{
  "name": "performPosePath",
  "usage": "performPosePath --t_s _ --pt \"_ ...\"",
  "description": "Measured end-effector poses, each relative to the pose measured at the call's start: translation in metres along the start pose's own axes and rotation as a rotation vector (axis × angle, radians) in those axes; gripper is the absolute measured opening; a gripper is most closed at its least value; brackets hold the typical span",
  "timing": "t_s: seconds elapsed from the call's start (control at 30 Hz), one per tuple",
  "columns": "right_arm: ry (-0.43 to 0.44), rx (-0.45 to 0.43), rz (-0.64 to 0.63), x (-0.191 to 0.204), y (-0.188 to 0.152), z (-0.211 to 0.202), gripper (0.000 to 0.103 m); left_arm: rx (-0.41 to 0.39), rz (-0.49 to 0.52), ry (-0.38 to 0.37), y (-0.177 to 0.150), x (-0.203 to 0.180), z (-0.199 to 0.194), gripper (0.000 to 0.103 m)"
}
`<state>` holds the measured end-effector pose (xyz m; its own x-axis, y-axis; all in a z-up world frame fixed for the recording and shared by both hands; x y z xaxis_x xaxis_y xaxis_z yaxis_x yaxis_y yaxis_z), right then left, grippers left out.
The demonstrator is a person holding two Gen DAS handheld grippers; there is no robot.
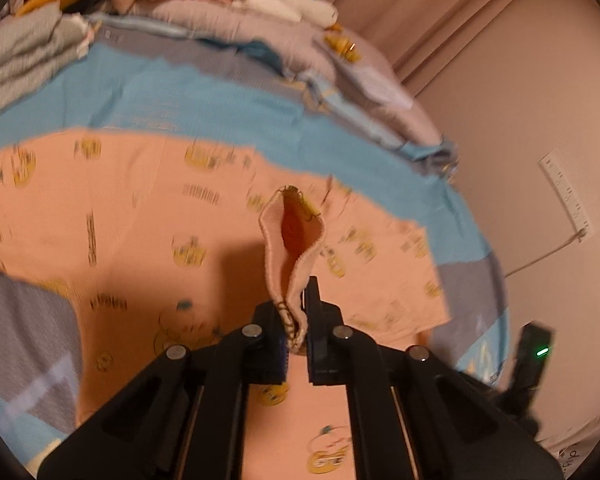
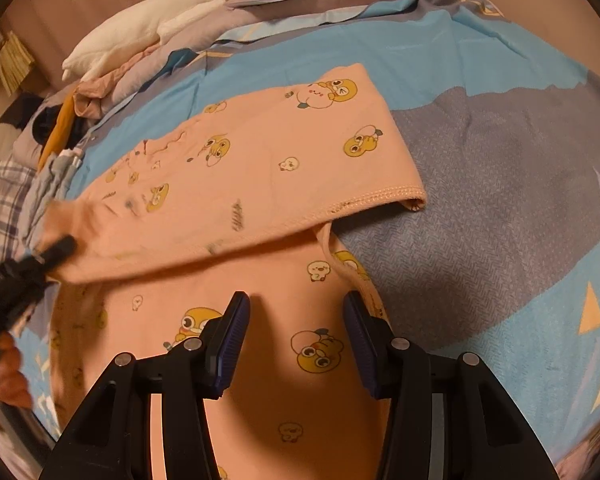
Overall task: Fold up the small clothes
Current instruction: 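Grasp the other sleeve cuff with the left gripper, then fold the held sleeve across the body toward the right gripper, release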
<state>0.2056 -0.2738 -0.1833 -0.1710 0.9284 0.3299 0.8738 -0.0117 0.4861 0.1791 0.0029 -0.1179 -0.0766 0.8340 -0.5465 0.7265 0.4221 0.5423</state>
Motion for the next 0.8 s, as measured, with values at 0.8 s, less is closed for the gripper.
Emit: performPosePath --t_s 0.8 --pt "-0.017 0.005 -0.005 0.004 0.005 -0.003 0.048 -0.168 0.014 0.110 0.054 0.029 -0.072 0.005"
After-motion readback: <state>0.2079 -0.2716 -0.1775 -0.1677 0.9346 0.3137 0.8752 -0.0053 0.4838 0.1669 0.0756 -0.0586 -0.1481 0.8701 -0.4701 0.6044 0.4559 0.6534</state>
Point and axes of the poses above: each gripper's, at about its wrist camera, not at the fingertips, and z roughly the way its jaws point, x to its left, y to its top, the point moved 4 cm from there along z, roughly the way its jaws point, and after that the axes turned 2 degrees about -x, right-handed, at the moved point
